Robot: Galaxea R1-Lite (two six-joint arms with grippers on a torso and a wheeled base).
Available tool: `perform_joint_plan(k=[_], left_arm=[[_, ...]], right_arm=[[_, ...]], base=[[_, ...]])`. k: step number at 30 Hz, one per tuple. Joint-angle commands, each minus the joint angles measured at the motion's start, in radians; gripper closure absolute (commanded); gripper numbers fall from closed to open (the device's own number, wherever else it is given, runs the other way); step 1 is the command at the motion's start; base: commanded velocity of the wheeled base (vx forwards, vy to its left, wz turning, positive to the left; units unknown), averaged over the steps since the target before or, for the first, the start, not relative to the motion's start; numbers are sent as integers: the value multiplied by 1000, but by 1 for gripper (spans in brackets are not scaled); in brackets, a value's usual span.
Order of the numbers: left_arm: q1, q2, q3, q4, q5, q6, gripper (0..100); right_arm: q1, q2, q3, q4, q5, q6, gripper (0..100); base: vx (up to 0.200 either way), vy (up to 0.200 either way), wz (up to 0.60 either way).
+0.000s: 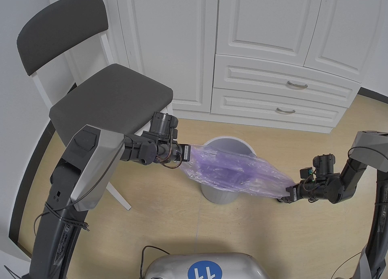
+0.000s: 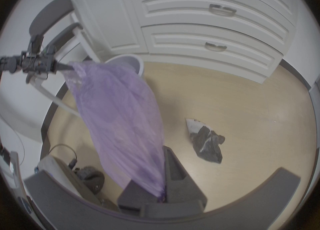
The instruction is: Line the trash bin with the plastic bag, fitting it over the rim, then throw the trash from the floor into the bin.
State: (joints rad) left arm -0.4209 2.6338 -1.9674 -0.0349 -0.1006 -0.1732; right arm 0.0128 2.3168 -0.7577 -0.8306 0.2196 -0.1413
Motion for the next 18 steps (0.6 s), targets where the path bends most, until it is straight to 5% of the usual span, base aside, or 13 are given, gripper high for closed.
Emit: perform_joint_plan(k=[1, 18], left_arm=[[7, -38, 39, 35, -13, 47, 100], [19, -49, 38, 204, -33, 139, 100]], right_arm=[[-7, -37, 34, 35, 6, -38, 100], [-13, -74, 38, 185, 6, -123, 100]], base=[[0, 0, 0], [0, 0, 0]])
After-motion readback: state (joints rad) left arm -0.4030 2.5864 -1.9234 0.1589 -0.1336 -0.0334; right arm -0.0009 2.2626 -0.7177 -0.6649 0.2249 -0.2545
